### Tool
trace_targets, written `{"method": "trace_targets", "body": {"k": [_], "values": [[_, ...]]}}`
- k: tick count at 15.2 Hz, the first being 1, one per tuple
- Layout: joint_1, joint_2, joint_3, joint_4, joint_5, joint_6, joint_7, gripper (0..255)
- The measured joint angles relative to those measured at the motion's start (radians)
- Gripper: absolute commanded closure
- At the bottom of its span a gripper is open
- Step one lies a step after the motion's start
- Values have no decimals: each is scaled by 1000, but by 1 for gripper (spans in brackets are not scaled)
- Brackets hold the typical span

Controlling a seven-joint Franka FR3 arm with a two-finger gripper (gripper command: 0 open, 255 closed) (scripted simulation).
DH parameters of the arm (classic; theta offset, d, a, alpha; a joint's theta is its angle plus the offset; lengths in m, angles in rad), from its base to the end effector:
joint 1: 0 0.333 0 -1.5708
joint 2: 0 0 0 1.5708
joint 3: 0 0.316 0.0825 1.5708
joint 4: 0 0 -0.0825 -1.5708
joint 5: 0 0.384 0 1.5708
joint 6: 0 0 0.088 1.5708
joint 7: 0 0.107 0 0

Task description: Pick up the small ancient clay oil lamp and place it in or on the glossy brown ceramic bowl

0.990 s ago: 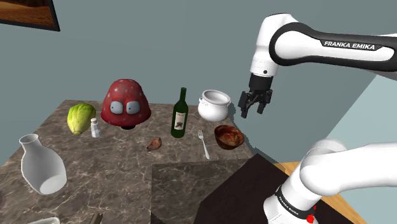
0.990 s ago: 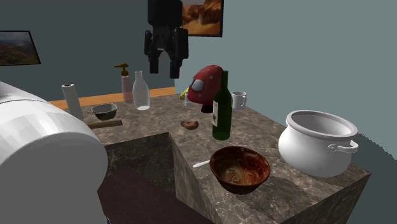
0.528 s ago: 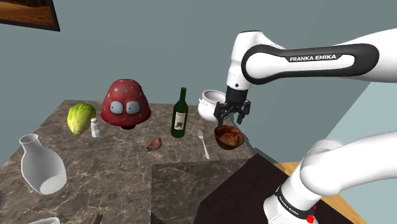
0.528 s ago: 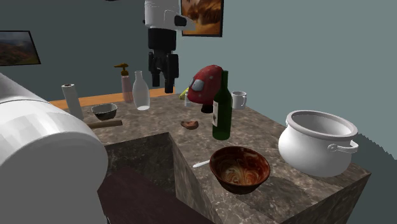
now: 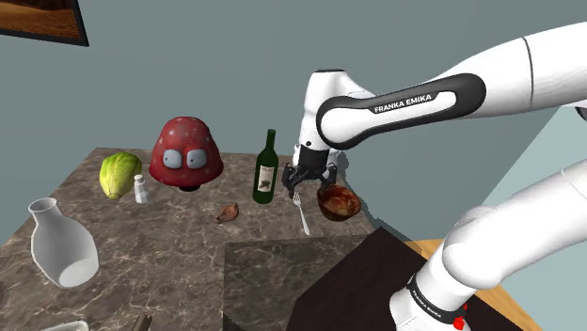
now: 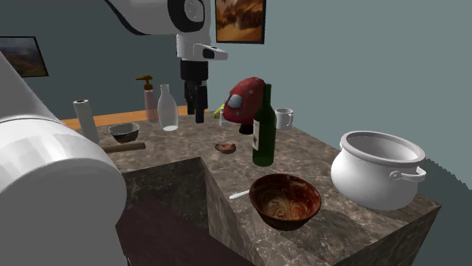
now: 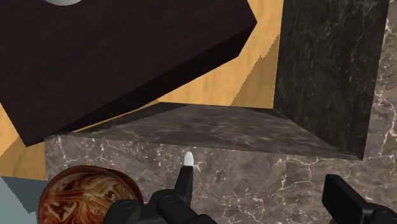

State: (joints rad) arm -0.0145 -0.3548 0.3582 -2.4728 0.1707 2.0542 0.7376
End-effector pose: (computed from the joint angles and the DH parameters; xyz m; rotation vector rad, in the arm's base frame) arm 0.3939 0.1511 0.4065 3.0223 -0.7800 -0.1267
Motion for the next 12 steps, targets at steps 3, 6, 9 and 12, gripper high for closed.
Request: {"method": "trace_targets", "body": {"k": [3,6,9,12], "values": [[-16,130,50,57,-34,85,112,0],[-29,253,81,108,-89,162,224,0],[-27,380,100,183,-164,213,351,0],[-13,517,90,282,-252,245,471,0]]}}
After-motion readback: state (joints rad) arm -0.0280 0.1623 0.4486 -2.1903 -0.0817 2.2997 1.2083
